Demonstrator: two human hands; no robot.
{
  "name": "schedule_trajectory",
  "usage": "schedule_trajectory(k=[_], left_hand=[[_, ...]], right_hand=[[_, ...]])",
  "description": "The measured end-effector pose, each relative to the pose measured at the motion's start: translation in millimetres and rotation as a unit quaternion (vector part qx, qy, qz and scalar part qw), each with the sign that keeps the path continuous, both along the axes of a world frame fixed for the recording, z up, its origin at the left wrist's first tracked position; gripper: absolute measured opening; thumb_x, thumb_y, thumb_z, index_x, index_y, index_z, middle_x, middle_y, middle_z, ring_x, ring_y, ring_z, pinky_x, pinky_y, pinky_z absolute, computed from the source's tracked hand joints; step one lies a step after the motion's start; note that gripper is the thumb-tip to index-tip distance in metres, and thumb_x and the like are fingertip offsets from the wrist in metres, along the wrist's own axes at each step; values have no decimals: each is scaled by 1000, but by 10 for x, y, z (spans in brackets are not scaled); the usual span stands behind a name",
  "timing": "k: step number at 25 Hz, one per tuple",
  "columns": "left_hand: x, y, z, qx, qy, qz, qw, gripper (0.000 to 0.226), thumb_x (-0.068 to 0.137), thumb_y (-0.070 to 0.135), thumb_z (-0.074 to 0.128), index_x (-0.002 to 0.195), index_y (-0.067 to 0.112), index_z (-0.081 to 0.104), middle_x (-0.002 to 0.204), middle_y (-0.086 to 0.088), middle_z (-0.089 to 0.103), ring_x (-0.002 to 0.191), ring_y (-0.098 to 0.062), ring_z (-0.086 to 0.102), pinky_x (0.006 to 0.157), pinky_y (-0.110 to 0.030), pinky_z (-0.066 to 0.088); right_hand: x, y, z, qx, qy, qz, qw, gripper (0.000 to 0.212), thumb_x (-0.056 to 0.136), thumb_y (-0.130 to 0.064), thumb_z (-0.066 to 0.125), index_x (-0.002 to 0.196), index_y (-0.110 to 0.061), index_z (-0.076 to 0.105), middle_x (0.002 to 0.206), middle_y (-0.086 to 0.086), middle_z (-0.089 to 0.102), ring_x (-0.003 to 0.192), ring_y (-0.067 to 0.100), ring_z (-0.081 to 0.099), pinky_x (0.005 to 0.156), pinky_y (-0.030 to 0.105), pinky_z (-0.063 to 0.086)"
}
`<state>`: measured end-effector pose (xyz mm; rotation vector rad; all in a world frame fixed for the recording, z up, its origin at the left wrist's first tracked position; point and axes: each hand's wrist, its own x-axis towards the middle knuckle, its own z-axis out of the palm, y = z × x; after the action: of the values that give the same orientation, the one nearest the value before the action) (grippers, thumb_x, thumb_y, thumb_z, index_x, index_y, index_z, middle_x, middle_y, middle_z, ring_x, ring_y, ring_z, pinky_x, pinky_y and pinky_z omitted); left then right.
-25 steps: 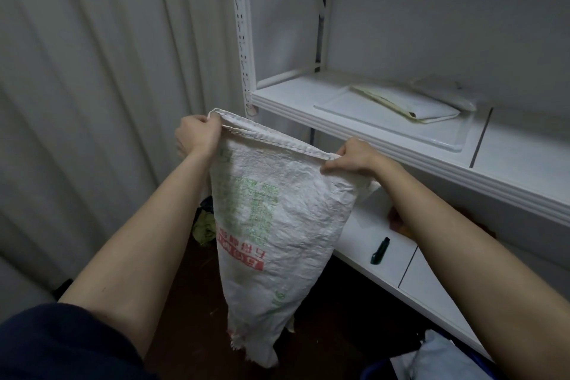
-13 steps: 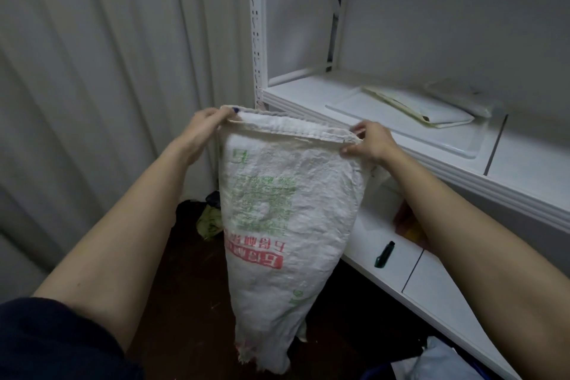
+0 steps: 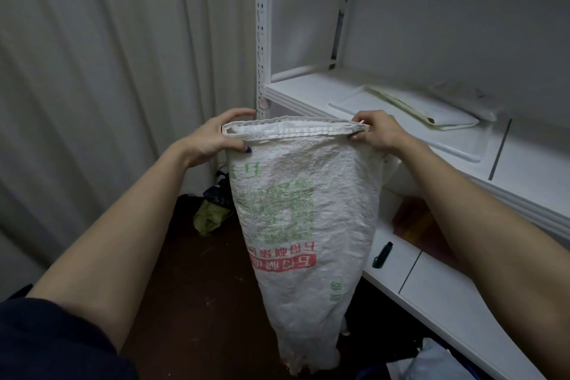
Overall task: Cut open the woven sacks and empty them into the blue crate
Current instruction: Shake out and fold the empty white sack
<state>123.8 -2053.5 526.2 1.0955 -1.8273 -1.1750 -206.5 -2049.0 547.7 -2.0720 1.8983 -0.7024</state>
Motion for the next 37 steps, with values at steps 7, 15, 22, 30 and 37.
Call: schedule_trajectory(k=[7,15,22,30,37], left_hand=[[-61,-141,228,-181,-332,79,923,23,67,24,83,77,12,67,71,-2,61,73,-17,54,65,-27,39],[-27,-250,45,-142,-547,172,807,39,88,39,58,109,6,61,112,-21,61,106,-37,59,81,-37,46],[304,-562,-294,88,-94,341,931,29,97,15,39,85,4,63,50,-4,63,51,-20,68,47,-26,57],[638,-658,228,-125,210,393,887,37,88,4,41,107,28,61,116,-4,62,113,-21,58,101,-41,47],[592,-279,597,-276,129,401,864,40,87,7,42,122,20,59,121,6,56,114,-5,52,100,-13,39]], right_hand=[[-43,-107,109,15,64,-17,998,28,79,-11,72,105,-17,65,110,15,62,108,28,56,76,24,36],[343,-334,90,215,276,-50,935,31,87,-27,61,108,-4,63,98,13,66,87,28,62,71,32,48],[956,-764,-302,265,-226,-20,937,22,90,7,39,80,2,57,76,17,62,68,26,68,47,34,57],[1348,-931,188,-54,-308,82,946,39,93,-12,36,117,-33,59,120,-2,57,108,23,57,77,39,57],[1285,-742,391,-130,-330,129,926,42,92,-11,36,110,-40,60,118,-13,59,110,14,55,81,34,54]])
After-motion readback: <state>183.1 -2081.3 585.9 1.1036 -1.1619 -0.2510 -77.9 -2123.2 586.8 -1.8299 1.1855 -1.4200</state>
